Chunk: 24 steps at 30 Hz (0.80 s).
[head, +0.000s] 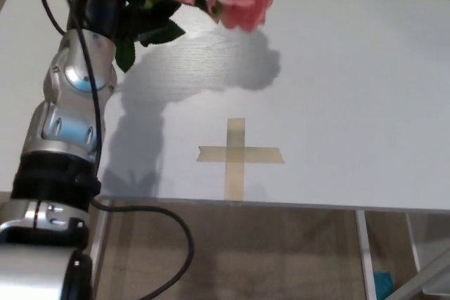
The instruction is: Use the left hand to pick up the rose and passes it to a human.
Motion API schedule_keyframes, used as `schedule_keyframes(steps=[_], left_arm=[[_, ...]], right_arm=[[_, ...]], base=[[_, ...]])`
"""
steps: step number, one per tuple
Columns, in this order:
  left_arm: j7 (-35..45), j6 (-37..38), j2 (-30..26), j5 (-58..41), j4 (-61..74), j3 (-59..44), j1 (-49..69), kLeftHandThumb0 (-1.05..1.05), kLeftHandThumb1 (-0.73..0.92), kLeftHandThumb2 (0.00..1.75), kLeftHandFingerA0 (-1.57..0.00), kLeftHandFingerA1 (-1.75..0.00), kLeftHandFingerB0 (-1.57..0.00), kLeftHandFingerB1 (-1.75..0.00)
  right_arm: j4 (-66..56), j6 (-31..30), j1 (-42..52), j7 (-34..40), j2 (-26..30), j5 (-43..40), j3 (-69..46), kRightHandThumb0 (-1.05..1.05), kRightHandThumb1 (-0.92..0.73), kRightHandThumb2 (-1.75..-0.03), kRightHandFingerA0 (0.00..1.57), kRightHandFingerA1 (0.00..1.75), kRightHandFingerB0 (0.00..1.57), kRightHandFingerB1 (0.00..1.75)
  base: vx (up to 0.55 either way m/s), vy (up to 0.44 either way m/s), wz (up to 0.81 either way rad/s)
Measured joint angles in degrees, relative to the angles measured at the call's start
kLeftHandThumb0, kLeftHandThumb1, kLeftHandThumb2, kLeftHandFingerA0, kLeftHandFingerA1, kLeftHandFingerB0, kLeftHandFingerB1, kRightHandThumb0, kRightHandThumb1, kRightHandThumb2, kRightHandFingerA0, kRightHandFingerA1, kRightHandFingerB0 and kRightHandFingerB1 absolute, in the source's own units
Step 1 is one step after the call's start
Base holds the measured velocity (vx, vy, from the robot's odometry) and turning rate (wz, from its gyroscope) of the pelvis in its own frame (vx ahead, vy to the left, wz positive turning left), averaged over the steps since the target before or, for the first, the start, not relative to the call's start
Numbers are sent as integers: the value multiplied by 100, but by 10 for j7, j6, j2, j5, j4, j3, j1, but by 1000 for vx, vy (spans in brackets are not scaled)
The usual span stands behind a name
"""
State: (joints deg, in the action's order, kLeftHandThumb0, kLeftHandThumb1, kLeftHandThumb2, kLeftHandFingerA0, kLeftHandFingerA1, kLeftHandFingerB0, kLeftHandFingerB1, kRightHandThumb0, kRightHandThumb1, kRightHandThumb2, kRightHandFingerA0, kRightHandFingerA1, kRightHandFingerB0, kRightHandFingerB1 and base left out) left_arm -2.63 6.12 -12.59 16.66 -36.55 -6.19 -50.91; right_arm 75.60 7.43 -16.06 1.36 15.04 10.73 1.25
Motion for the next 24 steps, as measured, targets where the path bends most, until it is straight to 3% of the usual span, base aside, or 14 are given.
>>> schedule_keyframes(steps=[12, 24], left_arm=[[42, -67, 49, -112, 44, -96, -15, -20, 83, 65, -99, -145, -78, -97], [70, -125, 55, -189, 75, -107, -21, -19, 82, 65, -99, -144, -79, -96]], right_arm=[[0, 0, 1, 1, 0, 0, 1, -32, -70, -61, 67, 44, 51, 39], [0, 0, 5, 2, 0, 0, 0, -32, -70, -61, 67, 44, 50, 38]], base=[[0, 0, 0], [0, 0, 0]])
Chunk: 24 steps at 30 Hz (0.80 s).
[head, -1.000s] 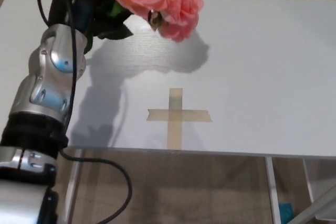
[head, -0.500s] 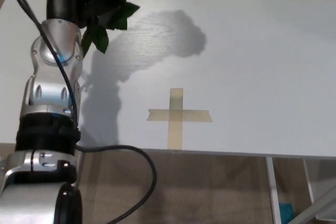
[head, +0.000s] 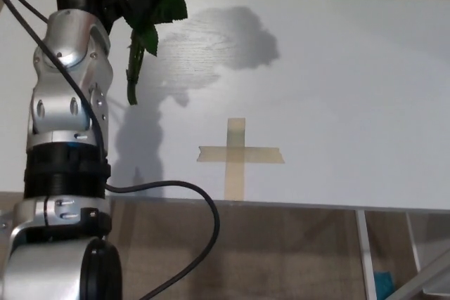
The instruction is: Use the left hand to pick up the rose and passes it to a human.
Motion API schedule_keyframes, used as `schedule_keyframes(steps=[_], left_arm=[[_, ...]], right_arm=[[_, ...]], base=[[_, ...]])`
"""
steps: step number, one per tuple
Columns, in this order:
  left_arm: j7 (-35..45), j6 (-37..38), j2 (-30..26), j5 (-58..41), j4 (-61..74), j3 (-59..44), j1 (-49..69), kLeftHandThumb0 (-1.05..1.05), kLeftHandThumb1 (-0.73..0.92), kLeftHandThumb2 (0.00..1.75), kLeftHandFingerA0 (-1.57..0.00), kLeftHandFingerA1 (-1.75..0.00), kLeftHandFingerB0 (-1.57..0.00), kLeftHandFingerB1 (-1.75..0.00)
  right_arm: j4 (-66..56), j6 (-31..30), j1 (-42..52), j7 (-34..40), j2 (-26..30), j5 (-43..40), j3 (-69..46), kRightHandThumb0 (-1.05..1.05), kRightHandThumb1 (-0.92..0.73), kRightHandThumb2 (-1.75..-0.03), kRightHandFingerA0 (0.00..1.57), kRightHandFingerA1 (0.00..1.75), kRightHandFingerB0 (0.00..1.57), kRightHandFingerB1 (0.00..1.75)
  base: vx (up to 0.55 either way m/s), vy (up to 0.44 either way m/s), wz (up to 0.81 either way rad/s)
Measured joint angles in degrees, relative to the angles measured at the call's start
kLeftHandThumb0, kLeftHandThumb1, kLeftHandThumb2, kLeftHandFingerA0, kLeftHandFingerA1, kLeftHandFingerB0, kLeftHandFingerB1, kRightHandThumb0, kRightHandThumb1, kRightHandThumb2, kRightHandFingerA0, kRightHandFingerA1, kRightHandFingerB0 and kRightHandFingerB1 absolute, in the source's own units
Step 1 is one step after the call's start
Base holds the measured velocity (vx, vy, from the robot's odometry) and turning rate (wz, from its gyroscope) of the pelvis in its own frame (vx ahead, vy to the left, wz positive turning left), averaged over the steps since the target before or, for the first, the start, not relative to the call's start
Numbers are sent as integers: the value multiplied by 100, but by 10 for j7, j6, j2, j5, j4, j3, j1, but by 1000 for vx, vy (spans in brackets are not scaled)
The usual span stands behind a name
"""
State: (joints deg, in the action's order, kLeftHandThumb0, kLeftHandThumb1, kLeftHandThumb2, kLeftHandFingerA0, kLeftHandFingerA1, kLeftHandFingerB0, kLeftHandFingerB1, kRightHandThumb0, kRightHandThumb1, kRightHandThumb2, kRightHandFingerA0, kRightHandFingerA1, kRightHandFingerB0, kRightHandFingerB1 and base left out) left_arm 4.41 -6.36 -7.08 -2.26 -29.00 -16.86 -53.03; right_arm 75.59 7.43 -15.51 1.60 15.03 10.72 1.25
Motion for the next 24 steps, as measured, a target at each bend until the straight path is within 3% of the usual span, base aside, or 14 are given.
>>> schedule_keyframes(steps=[12, 24], left_arm=[[6, -20, 9, -27, 16, 27, 11, -19, 82, 66, -97, -148, -77, -98], [4, -48, 84, -58, 33, 47, 19, -21, 81, 67, -103, -141, -82, -95]], right_arm=[[0, 0, 0, 0, 0, 0, -1, -32, -70, -61, 66, 44, 50, 38], [0, 0, -3, 1, -2, 1, 1, -32, -70, -61, 68, 44, 49, 38]], base=[[0, 0, 0], [0, 0, 0]])
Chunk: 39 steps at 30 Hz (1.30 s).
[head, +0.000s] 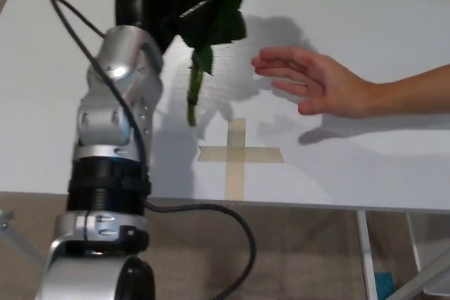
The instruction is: Use the left hand to pick up the rose and passes it to a human.
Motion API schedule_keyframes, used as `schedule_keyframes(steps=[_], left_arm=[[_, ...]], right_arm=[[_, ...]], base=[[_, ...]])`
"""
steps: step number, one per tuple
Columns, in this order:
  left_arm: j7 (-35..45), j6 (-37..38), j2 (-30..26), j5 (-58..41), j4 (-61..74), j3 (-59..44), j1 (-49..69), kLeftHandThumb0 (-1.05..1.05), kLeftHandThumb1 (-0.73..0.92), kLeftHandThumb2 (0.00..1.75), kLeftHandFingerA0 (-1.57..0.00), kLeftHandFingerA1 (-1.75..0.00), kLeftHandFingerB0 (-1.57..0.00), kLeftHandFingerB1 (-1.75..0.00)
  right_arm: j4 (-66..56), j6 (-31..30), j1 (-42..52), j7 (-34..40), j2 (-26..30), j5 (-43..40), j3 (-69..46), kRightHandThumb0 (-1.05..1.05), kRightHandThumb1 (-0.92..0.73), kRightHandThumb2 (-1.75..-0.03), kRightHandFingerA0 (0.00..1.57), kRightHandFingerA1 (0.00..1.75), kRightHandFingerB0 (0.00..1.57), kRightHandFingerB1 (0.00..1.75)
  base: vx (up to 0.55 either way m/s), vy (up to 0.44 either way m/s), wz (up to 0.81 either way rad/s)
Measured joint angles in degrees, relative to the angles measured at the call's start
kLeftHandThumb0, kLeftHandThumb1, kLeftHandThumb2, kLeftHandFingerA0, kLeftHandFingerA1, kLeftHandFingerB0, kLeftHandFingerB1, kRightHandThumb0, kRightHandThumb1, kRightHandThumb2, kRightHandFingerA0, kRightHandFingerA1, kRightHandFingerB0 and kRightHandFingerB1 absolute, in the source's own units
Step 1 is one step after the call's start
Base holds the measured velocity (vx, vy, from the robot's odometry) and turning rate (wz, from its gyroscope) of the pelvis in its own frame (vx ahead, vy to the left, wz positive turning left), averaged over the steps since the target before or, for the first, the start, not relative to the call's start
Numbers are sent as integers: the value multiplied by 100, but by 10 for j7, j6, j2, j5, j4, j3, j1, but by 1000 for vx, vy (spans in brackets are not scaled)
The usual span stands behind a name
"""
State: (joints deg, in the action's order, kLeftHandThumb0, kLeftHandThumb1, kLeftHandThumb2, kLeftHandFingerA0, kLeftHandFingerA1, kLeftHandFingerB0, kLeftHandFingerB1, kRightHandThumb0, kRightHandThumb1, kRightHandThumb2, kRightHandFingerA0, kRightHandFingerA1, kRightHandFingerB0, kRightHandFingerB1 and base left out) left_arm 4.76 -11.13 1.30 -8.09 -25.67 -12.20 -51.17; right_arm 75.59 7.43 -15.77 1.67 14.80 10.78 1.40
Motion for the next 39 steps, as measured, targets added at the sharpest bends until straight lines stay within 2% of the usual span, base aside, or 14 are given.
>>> schedule_keyframes(steps=[9, 27, 33, 39], left_arm=[[-5, -4, 37, -5, 0, 21, 0, -20, 81, 69, -101, -147, -81, -96], [-14, -3, 44, -45, -39, 55, -1, -20, 81, 67, -97, -145, -80, -96], [-13, -3, 44, -72, -60, 44, -2, -17, 82, 64, -98, -147, -85, -88], [-8, -7, 44, -103, -80, 35, -3, -17, 82, 64, -99, -147, -86, -87]], right_arm=[[0, 0, -9, 0, -1, 0, 1, -32, -70, -61, 68, 44, 50, 38], [0, 0, -24, 0, -6, 0, 2, -32, -70, -61, 67, 44, 50, 38], [0, 0, -26, 0, -6, 0, 3, -32, -70, -61, 70, 45, 50, 38], [0, 0, -29, 0, -6, 0, 4, -31, -70, -61, 72, 46, 50, 38]], base=[[0, 0, 0], [0, 0, 0], [0, 0, 0], [0, 0, 0]])
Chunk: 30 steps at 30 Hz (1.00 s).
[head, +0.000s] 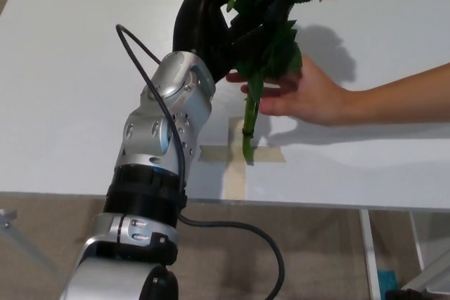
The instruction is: Use the left hand to pick up the rose and passes it to a human.
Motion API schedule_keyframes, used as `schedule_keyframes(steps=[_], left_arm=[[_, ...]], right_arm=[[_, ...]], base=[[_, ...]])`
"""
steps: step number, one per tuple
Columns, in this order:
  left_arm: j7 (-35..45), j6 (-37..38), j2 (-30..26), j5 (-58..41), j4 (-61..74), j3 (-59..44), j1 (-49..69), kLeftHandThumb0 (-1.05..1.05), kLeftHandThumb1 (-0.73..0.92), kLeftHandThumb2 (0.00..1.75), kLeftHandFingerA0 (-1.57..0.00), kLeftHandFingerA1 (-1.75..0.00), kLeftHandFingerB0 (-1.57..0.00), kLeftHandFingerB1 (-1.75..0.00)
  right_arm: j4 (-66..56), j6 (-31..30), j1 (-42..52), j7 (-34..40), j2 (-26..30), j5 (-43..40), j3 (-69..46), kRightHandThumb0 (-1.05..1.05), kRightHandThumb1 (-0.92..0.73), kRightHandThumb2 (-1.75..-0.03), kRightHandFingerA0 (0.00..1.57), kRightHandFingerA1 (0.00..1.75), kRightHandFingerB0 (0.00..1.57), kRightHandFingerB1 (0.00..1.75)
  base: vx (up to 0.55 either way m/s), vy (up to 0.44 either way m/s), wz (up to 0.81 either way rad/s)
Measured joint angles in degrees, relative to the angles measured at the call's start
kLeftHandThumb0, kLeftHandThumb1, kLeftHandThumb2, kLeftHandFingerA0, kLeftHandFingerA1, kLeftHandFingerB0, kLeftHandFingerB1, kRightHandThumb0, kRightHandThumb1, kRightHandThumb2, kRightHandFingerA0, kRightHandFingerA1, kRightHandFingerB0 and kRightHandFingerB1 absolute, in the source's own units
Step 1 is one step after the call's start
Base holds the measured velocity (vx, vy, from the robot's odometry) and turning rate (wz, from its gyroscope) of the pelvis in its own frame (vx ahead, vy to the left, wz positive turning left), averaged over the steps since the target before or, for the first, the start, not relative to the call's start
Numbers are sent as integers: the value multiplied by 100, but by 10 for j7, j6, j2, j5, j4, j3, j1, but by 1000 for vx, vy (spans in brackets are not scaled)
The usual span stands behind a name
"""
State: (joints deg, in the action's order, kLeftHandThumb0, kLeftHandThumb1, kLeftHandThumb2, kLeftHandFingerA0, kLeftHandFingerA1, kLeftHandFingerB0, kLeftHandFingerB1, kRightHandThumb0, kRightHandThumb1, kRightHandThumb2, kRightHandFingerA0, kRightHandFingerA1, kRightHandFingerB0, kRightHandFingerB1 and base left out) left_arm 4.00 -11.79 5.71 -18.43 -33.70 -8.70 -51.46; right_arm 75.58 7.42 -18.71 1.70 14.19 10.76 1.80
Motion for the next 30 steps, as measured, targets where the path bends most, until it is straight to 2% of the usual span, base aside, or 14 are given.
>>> schedule_keyframes(steps=[3, 19, 22, 25, 26, 27, 29, 30], left_arm=[[3, -1, 0, -11, -6, 0, -1, -18, 82, 64, -99, -146, -88, -83], [19, -12, 0, -53, -20, 14, -8, -18, 81, 67, -92, -143, -89, -82], [19, -16, 0, -57, -19, 17, -9, -19, 79, 65, -94, -132, -90, -77], [19, -21, 0, -64, -15, 25, -11, -19, 79, 65, -94, -132, -90, -77], [19, -23, 0, -66, -14, 27, -11, -19, 79, 64, -96, -118, -94, -60], [19, -24, 0, -68, -13, 30, -11, -19, 79, 64, -96, -118, -94, -60], [22, -25, 0, -72, -11, 37, -13, -23, 77, 63, -103, -79, -82, -48], [24, -25, 0, -73, -11, 42, -14, -29, 73, 62, -97, -58, -67, -42]], right_arm=[[0, 0, -1, 0, 0, 0, 0, -31, -69, -61, 73, 48, 50, 38], [0, 0, -3, 0, 0, -1, -3, -31, -69, -61, 73, 47, 50, 38], [0, 0, -4, 0, 0, -1, -3, -31, -70, -61, 71, 45, 50, 38], [0, 0, -7, 0, 0, -1, -5, -31, -70, -61, 71, 45, 50, 38], [0, 0, -9, 0, 0, -1, -5, -31, -70, -61, 70, 45, 51, 38], [0, 0, -10, 0, 0, -1, -5, -31, -70, -61, 70, 45, 51, 38], [0, 0, -12, 0, 0, -1, -5, -31, -70, -61, 69, 45, 51, 38], [0, 0, -13, 0, 0, -1, -5, -31, -70, -61, 69, 45, 51, 38]], base=[[0, 0, 0], [0, 0, 0], [0, 0, 0], [0, 0, 0], [0, 0, 0], [0, 0, 0], [0, 0, 0], [0, 0, 0]])
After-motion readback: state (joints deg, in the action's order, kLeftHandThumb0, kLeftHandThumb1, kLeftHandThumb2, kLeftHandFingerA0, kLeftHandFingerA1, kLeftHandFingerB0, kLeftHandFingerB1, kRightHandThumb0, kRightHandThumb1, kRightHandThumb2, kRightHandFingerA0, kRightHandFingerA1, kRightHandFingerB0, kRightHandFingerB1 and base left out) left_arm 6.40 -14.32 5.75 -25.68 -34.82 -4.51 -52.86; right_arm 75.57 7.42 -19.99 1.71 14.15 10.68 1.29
